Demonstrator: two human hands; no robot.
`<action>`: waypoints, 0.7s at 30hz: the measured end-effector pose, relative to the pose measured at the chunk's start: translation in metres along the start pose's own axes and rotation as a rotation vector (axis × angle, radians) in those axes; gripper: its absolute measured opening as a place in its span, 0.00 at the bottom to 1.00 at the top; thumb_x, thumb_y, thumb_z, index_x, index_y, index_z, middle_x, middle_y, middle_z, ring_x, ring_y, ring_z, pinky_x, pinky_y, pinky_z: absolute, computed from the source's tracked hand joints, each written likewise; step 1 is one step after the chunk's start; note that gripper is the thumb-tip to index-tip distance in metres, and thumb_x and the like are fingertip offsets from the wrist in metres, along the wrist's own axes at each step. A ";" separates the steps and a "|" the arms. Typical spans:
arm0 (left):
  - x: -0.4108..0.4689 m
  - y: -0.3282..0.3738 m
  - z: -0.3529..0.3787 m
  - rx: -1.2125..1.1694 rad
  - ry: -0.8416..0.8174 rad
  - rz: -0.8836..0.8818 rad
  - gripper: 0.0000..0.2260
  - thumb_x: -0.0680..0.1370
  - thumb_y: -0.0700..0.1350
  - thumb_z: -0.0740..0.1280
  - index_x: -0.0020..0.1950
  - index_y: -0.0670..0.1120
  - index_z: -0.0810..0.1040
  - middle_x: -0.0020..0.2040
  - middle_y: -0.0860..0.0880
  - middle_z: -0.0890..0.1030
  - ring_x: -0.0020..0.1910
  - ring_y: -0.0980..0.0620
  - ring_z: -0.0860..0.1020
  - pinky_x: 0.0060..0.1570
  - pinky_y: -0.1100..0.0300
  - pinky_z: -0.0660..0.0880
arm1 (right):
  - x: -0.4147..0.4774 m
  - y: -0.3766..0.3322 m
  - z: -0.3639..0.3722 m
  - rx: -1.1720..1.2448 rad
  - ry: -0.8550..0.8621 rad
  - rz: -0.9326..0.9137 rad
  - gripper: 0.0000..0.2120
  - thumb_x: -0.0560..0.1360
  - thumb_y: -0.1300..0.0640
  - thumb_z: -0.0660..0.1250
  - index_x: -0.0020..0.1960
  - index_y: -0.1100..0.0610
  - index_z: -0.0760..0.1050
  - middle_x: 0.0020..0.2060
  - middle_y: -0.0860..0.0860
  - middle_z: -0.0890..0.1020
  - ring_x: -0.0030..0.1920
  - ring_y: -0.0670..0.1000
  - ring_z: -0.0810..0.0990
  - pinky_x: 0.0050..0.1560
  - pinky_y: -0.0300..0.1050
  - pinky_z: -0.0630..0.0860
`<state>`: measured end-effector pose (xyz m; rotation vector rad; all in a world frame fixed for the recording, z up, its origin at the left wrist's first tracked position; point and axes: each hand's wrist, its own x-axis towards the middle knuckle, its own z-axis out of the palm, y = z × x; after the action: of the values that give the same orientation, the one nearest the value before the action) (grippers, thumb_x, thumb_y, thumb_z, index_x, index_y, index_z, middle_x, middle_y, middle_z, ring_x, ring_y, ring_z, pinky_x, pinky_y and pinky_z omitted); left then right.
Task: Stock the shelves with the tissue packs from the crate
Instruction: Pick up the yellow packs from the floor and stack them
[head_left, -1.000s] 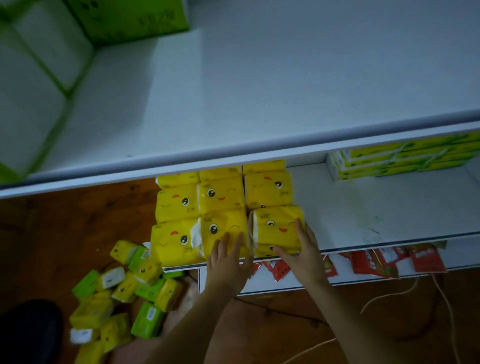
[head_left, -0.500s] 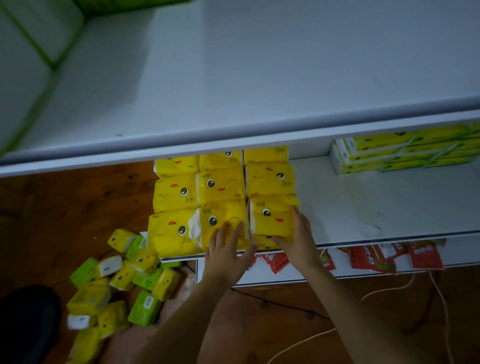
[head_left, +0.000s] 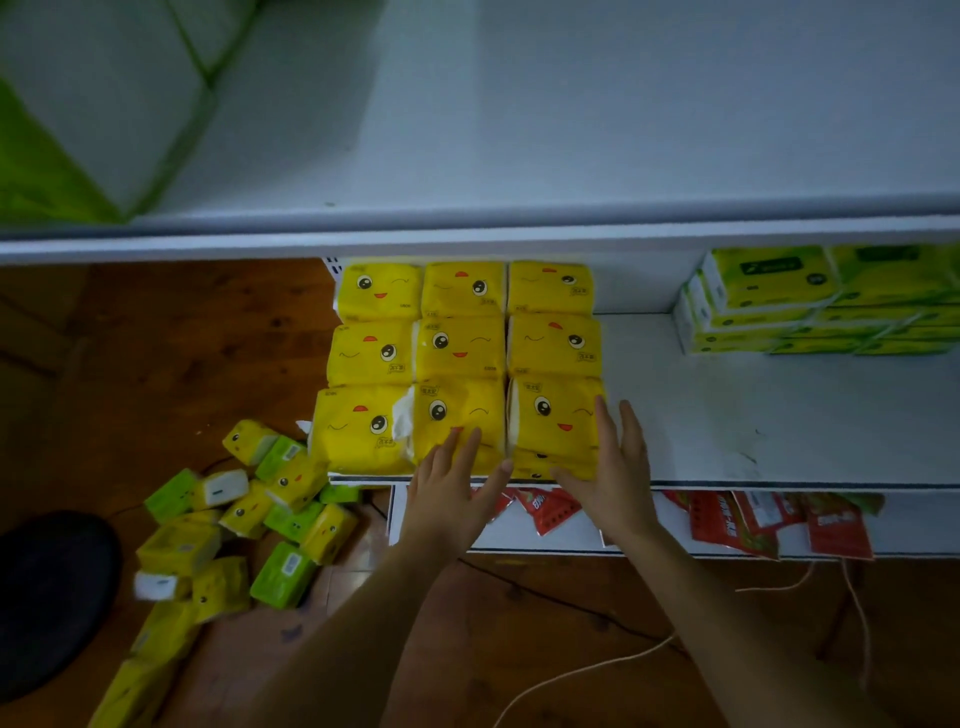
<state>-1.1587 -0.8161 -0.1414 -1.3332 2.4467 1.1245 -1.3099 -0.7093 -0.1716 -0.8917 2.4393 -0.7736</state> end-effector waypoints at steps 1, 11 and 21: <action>-0.003 0.001 0.000 0.004 0.003 0.000 0.33 0.74 0.68 0.50 0.76 0.57 0.52 0.78 0.53 0.50 0.76 0.50 0.48 0.74 0.49 0.49 | -0.005 0.000 -0.004 -0.030 -0.011 -0.030 0.46 0.69 0.46 0.72 0.76 0.52 0.46 0.76 0.57 0.47 0.75 0.58 0.48 0.72 0.54 0.55; -0.056 -0.035 -0.008 0.196 0.007 -0.006 0.33 0.74 0.69 0.46 0.75 0.56 0.56 0.76 0.55 0.58 0.76 0.53 0.52 0.73 0.55 0.50 | -0.060 -0.032 0.006 -0.082 -0.087 -0.303 0.33 0.72 0.47 0.69 0.73 0.49 0.60 0.73 0.51 0.59 0.73 0.54 0.58 0.68 0.51 0.64; -0.109 -0.168 -0.049 0.064 -0.047 -0.233 0.35 0.68 0.71 0.53 0.65 0.50 0.73 0.63 0.49 0.77 0.62 0.48 0.75 0.56 0.57 0.72 | -0.114 -0.101 0.099 -0.104 -0.344 -0.449 0.27 0.76 0.49 0.64 0.72 0.48 0.61 0.71 0.47 0.63 0.72 0.48 0.61 0.67 0.43 0.63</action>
<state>-0.9532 -0.8314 -0.1498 -1.5072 2.2050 1.0004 -1.1299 -0.7303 -0.1605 -1.5071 2.0150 -0.5776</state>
